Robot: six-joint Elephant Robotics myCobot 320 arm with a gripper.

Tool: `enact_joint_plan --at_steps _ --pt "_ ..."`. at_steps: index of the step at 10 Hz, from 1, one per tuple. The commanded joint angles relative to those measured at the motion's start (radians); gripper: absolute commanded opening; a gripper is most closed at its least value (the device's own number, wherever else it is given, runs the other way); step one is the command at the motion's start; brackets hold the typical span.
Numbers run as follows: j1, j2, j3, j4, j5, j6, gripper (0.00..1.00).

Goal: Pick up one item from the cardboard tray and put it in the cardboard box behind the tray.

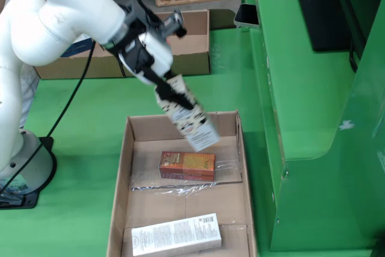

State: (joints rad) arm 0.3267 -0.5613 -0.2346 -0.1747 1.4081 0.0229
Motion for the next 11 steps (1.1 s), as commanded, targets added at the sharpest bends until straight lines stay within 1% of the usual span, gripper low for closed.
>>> enact_joint_plan --at_steps 1,2,3,5,6,7,9,10,11 --pt "0.028 -0.006 0.235 0.283 -0.088 -0.026 0.0" --pt "0.028 -0.006 0.235 0.283 -0.088 -0.026 0.0" --pt "0.055 -0.012 0.235 0.367 -0.144 -0.041 0.0" --pt "0.069 0.011 0.235 0.346 -0.141 -0.043 0.0" --pt "0.075 0.031 0.235 0.287 -0.108 -0.052 0.0" --pt "0.096 0.058 0.235 0.178 -0.042 -0.096 0.0" --pt "0.144 0.064 0.235 0.074 0.037 -0.2 0.0" --pt "0.181 0.087 0.235 -0.037 0.085 -0.246 0.0" --pt "0.211 0.118 0.235 -0.141 0.105 -0.254 0.0"
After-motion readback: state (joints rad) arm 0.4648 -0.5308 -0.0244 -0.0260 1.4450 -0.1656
